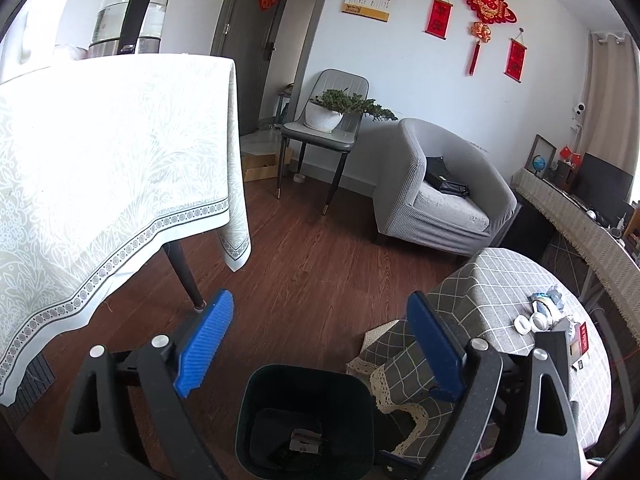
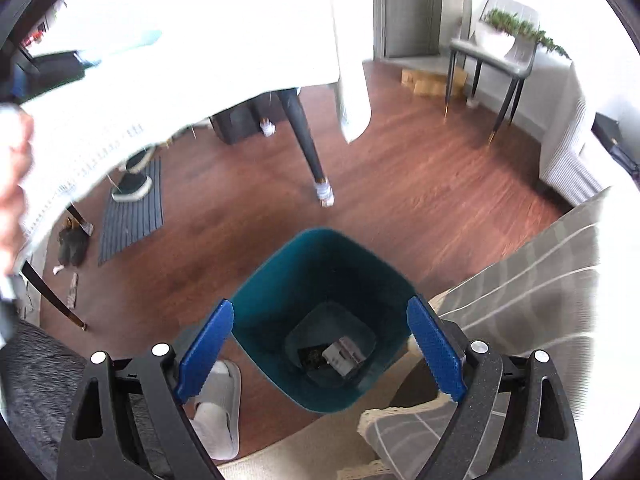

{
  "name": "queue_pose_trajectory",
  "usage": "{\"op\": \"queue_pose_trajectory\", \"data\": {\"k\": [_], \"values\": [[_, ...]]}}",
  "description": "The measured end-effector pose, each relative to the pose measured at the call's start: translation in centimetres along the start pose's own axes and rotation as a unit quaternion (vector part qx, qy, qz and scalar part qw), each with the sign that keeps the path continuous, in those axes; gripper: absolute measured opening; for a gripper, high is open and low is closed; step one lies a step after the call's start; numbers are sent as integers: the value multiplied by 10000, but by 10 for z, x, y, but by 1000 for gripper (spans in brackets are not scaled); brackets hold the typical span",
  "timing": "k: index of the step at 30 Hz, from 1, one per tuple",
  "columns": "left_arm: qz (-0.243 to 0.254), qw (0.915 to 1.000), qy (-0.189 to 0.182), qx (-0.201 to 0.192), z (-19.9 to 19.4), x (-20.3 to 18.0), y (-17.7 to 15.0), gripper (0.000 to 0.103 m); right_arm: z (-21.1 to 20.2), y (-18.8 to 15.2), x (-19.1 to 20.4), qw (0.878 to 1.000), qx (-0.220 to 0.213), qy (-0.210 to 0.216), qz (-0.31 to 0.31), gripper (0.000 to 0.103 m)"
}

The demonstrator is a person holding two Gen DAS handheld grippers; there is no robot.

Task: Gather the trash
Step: 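Return both tools to the table above the remaining trash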

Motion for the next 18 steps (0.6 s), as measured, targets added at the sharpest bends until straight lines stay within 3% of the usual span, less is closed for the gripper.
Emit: {"op": "queue_pose_trajectory", "data": {"k": [10,18], "values": [[222,9988,-424,99,14,-61,-3,92,-80,-7,-56,9967,-647,-325,372,90],[629,9942,-840,243,31,-131,-16,92,-135,-36,-120,9883,-945,-956,722,90]]}}
Point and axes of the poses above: each gripper's, at about its wrist camera, not at the fingertips, and z roughly the way its jaws point, x to its left, y to its top, the point moved 3 cm from there along z, roughly the way its jaws point, and after that the axes turned 2 degrees about x, right-handed, at the moved point
